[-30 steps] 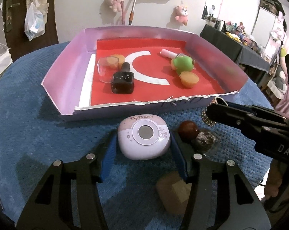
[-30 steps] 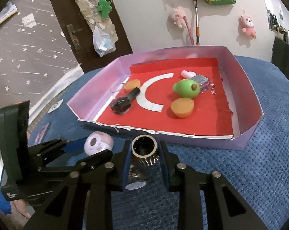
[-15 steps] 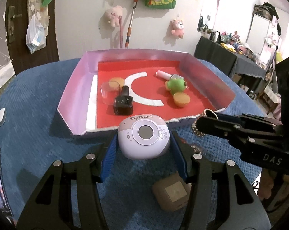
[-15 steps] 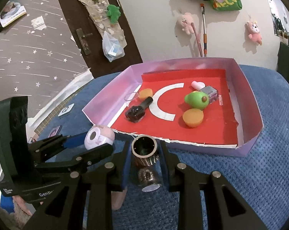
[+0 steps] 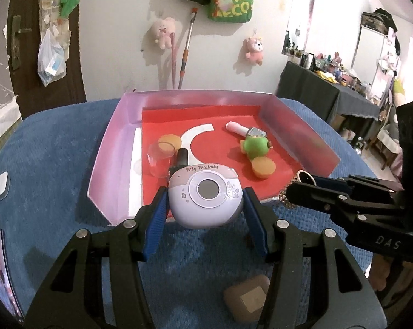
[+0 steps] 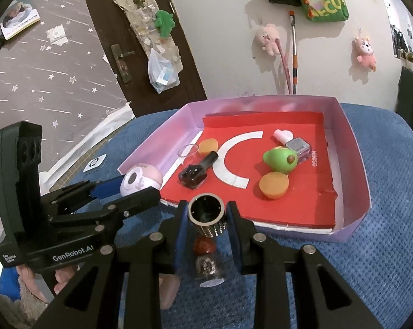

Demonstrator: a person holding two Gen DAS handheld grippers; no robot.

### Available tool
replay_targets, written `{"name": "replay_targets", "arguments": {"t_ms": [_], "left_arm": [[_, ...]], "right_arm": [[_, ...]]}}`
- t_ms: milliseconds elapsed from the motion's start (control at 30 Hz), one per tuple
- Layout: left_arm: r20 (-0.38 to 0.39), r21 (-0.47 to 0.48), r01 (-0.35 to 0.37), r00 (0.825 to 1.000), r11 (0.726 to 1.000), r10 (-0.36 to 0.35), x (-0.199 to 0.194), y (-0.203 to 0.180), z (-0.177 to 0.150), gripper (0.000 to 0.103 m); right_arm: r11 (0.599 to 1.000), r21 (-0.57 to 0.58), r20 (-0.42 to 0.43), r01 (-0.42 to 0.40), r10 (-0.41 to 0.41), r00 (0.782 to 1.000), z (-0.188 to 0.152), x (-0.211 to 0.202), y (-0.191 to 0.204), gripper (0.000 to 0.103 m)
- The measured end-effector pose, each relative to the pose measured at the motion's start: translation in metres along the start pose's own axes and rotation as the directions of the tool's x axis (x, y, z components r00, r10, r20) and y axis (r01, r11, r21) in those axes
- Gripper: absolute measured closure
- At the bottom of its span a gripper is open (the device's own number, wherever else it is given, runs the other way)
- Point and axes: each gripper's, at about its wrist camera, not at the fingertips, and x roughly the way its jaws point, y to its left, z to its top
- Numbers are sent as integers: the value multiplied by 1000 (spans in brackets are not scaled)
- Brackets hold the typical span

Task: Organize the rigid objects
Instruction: 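Carry the pink case with left tool into the box while right tool carries the gold cylinder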

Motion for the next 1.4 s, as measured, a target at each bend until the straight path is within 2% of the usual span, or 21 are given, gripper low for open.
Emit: {"name": "replay_targets", "arguments": {"t_ms": [267, 767, 1400], "left_arm": [[-17, -1, 13, 1000, 1000, -13, 11, 1, 7, 51], [-135, -29, 53, 989, 998, -57, 50, 7, 8, 51], [-183, -35, 59, 981, 998, -64, 67, 8, 6, 51]], "right_arm": [[1000, 15, -6, 7, -7, 1000, 9, 7, -11, 73], [998, 42, -78, 46, -43, 996, 18, 38, -33, 73], [999, 38, -144, 23, -17, 989, 15, 69, -32, 73]]}}
